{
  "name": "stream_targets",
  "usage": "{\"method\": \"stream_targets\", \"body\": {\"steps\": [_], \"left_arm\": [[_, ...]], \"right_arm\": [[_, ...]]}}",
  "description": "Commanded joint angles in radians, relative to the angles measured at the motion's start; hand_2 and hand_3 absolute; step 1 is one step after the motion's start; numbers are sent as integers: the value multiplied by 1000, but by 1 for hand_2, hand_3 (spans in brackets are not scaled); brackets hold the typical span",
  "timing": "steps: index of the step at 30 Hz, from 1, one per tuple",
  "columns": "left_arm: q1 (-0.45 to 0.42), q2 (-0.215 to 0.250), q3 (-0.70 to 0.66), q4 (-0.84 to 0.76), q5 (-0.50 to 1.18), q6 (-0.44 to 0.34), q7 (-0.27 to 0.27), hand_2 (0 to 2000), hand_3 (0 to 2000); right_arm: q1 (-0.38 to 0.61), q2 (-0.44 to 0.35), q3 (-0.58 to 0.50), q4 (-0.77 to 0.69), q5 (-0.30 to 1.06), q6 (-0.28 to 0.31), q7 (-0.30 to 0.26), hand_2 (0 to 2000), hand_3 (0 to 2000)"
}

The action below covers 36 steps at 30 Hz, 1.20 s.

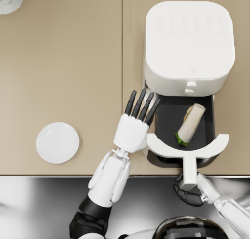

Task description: Pick up the chicken rolls and place it into the air fryer

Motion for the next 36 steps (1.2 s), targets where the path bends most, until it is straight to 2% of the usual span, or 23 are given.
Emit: {"method": "stream_targets", "body": {"steps": [1,5,11,20,24,30,31,36], "left_arm": [[-116,-48,-246,-159,0,1,0,0,0],[-168,-37,-411,-217,0,2,0,0,0],[-195,-36,-503,-210,-1,2,0,0,0],[-201,-44,-525,-202,-1,2,0,0,0],[-214,-44,-522,-197,-1,2,0,0,0],[-189,-56,-537,-194,-1,2,0,0,0],[-207,-52,-533,-194,-1,2,0,0,0],[-180,-62,-535,-172,-1,2,0,0,0]], "right_arm": [[60,-277,72,38,0,4,0,2000,2000],[122,-269,72,-1,0,37,0,2000,2000],[230,-281,71,-58,1,98,3,2000,2000],[375,-320,51,-197,2,198,2,2000,2000],[452,-366,37,-314,3,264,7,2000,2000],[563,-445,-1,-487,3,379,17,2000,2000],[581,-458,1,-522,4,396,16,2000,2000],[664,-511,35,-681,4,433,17,2000,2000]]}}
